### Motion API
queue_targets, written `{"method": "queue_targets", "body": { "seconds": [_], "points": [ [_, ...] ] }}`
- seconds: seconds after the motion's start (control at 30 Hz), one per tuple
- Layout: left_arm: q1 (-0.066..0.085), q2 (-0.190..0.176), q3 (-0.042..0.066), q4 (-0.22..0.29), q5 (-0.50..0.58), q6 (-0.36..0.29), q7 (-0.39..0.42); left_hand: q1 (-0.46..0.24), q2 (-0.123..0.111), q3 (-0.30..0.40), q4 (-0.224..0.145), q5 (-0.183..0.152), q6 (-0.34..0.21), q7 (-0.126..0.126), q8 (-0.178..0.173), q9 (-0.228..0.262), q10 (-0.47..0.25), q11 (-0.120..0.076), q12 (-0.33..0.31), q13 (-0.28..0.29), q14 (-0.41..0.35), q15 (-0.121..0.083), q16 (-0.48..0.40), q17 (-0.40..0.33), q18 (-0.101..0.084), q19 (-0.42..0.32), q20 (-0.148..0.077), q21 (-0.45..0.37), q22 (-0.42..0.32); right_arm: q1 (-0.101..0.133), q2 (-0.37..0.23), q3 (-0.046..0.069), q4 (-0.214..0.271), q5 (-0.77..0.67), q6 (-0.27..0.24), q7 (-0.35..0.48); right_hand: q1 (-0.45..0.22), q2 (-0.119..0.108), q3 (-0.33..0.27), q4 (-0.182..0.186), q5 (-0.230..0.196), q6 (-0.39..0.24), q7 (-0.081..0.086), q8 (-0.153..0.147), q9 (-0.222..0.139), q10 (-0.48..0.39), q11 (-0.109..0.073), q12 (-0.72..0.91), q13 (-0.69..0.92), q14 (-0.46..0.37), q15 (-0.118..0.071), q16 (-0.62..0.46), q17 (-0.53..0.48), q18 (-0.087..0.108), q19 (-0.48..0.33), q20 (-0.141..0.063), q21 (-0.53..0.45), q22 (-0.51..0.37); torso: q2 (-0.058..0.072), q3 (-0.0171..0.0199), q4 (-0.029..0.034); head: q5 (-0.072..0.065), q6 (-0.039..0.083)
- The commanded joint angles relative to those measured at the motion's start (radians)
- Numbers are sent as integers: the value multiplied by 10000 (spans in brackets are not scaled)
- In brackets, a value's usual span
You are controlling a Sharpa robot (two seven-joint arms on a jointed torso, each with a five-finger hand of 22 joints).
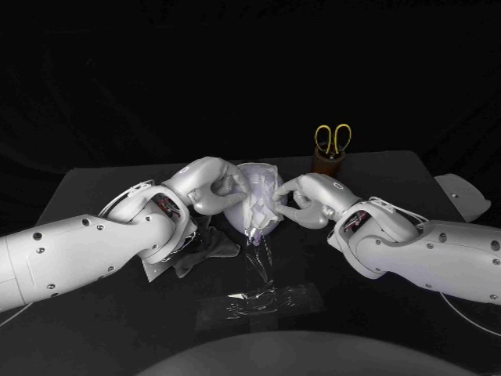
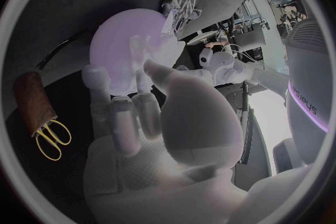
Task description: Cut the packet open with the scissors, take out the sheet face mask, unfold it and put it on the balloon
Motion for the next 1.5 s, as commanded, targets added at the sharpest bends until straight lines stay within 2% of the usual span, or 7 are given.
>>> {"method": "queue_targets", "body": {
  "seconds": [0.03,0.57,0.87,1.23,1.33,1.5],
  "points": [
    [-1,-80,11,151,391,-346,315,-90,97,23,30,-38,-75,-44,95,201,121,0,94,119,1038,-89,58,2628,-191,11,-90,46,204,-12,6,-7,-11,-114,192,-52,-27,-70,-10,59,-23,-10,40,-68,-13,208,11,33,1432,685,-36,50,1713,140,-17,2,-21,678,4,-3,8,6,-8],
    [-1,-968,11,783,1132,340,-90,-210,220,70,29,-41,-410,-48,439,639,210,18,360,575,1025,-77,51,2599,-186,-17,-96,29,180,-11,-18,-6,-34,-139,187,-55,-44,-66,-24,86,-23,6,36,-67,-15,205,9,30,1429,673,-36,46,1688,140,-17,1,-23,678,-10,-5,12,-6,-27],
    [0,-1190,10,909,1490,596,-310,-241,234,81,26,-41,-479,-45,515,743,214,24,397,633,1019,-73,47,2583,-179,-40,-93,16,153,-11,-25,-6,-45,-181,170,-74,-44,-66,-24,86,-23,6,36,-67,-15,205,9,30,1429,673,-36,46,1688,140,-17,1,-23,678,-5,2,2,11,-5],
    [2,-1158,9,858,2107,429,-515,-275,258,89,39,-40,-555,-43,566,823,128,29,370,560,1019,-68,48,2584,-178,-45,-89,12,150,-11,-28,-6,-26,-199,143,-73,-44,-66,-24,86,-23,6,36,-67,-15,205,9,30,1429,673,-36,46,1688,140,-17,1,-23,678,4,5,-8,28,30],
    [3,-1121,9,824,2280,386,-564,-279,261,90,41,-40,-568,-42,575,837,114,30,366,548,1021,-67,49,2589,-180,-38,-88,15,159,-11,-34,-6,4,-171,-88,73,-37,-69,-31,95,-23,16,29,-69,-18,207,4,33,1431,678,-39,48,1701,138,-10,0,-13,680,2,2,0,32,24],
    [4,-1044,8,783,2428,412,-606,-278,261,91,40,-40,-573,-41,578,841,92,30,354,522,1025,-67,51,2599,-180,-37,-88,16,160,-11,-80,0,187,107,-1069,981,95,-29,20,52,-20,72,-6,-60,-19,253,-29,96,1486,719,-67,65,1785,108,108,-13,191,730,2,7,7,47,43]
  ]
}}
